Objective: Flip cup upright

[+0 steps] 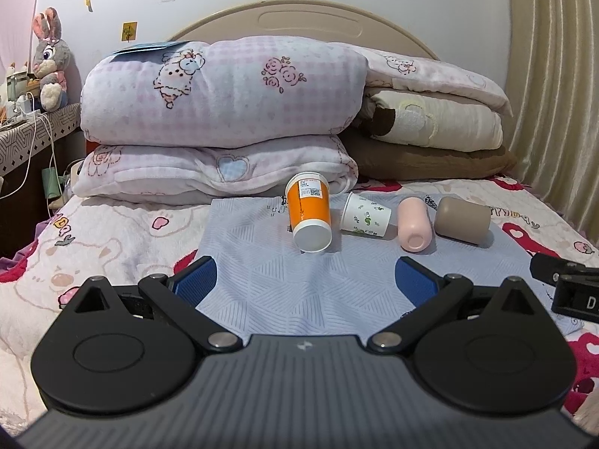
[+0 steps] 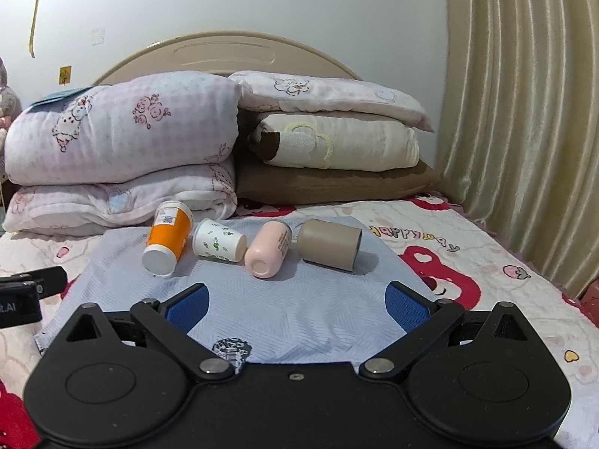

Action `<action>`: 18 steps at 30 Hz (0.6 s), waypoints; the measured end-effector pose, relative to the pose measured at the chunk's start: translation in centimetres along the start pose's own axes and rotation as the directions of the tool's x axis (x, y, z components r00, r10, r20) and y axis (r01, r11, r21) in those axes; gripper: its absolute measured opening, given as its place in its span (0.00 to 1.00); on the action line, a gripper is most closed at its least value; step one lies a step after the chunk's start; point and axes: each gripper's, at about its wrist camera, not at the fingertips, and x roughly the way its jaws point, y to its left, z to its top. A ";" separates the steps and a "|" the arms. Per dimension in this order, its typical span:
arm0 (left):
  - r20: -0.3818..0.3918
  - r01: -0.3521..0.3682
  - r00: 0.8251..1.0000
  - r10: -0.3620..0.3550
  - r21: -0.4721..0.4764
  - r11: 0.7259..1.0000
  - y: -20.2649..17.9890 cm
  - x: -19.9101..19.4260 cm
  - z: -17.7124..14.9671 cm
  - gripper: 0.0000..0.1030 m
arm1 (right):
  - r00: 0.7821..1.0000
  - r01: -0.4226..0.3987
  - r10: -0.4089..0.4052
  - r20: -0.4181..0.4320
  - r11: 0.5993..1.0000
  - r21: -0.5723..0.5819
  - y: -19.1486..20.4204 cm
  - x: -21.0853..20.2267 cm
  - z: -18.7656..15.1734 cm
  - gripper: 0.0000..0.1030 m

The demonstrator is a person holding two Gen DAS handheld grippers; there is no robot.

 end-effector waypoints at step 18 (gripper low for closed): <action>-0.083 0.008 0.996 -0.009 -0.017 1.000 -0.2 0.3 -0.6 1.00 | 1.000 0.002 -0.002 -0.009 1.000 0.007 -0.5 0.0 -0.1 0.99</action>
